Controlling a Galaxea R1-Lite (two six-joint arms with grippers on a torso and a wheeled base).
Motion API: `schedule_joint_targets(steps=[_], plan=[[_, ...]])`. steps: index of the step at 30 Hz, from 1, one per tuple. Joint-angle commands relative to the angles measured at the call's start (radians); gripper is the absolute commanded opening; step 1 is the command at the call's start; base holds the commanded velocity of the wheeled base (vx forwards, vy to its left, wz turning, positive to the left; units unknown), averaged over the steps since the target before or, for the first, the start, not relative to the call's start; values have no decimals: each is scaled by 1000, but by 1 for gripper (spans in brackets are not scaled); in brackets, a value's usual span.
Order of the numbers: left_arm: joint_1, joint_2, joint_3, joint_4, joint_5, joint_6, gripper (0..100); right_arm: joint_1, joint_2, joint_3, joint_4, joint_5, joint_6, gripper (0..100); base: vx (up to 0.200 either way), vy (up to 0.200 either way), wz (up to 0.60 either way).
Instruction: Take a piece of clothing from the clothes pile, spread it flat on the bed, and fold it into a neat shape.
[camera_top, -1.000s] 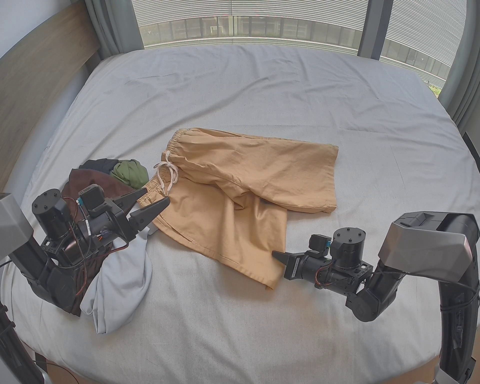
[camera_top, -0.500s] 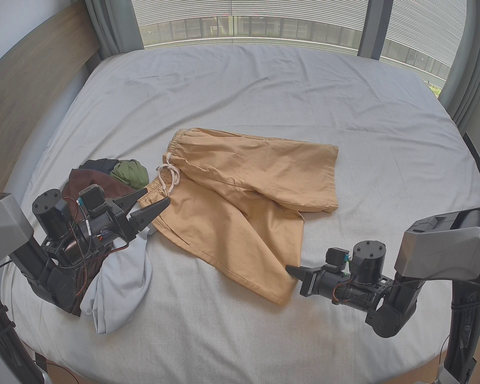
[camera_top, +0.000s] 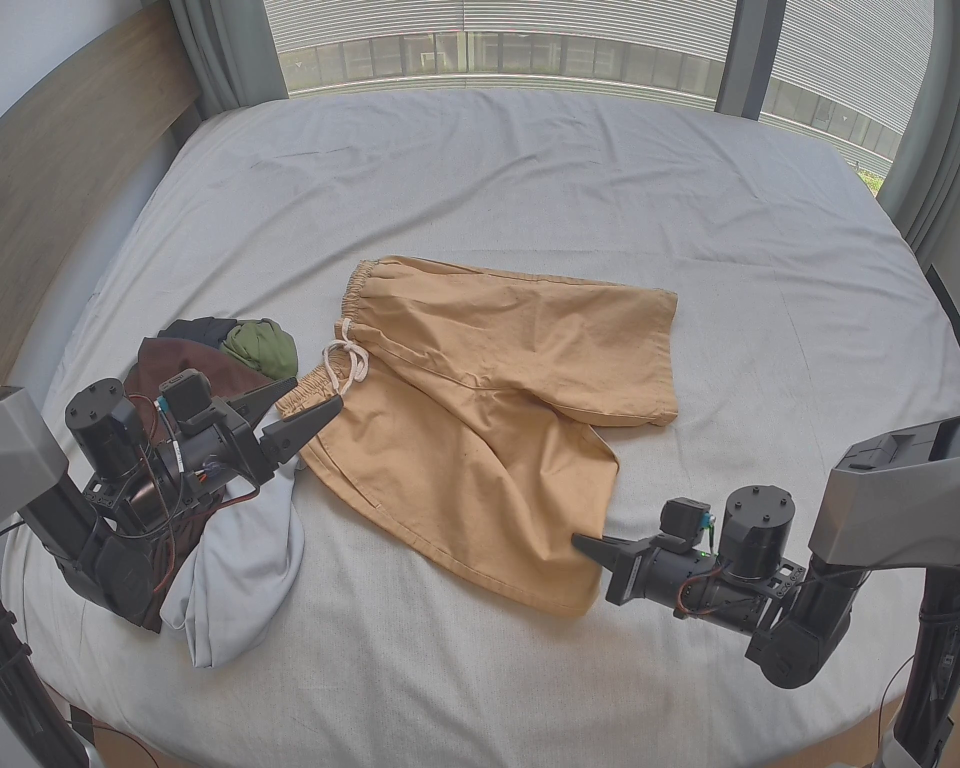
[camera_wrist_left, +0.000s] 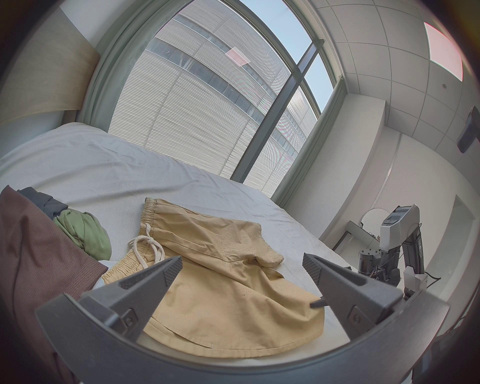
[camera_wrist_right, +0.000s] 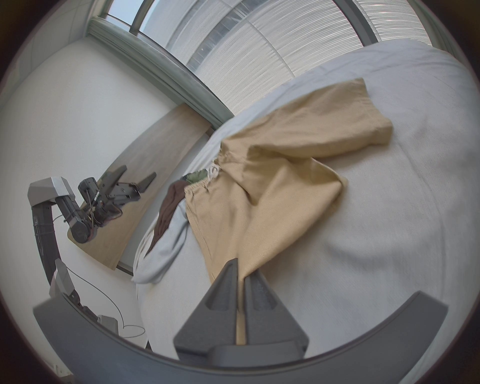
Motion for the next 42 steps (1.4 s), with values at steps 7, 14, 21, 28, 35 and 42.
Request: schedule_joint_targets(steps=[7,14,21,28,35,42], plan=[[0,2,0,0,0,0,100,57,59,-334,133,2,-1,0,0,0,0],[0,3,0,0,0,0,100,74,114,-514,208,4,2,0,0,0,0],[1,5,0,0,0,0,100,63,185,-658,302,6,1,0,0,0,0],[3,12,-3,0,1,0,100,60,246,-759,328,6,-1,0,0,0,0],[3,12,-3,0,1,2,100,68,234,-762,320,6,-1,100,0,0,0],[3,12,-3,0,1,2,100,120,203,-773,322,4,1,100,0,0,0]])
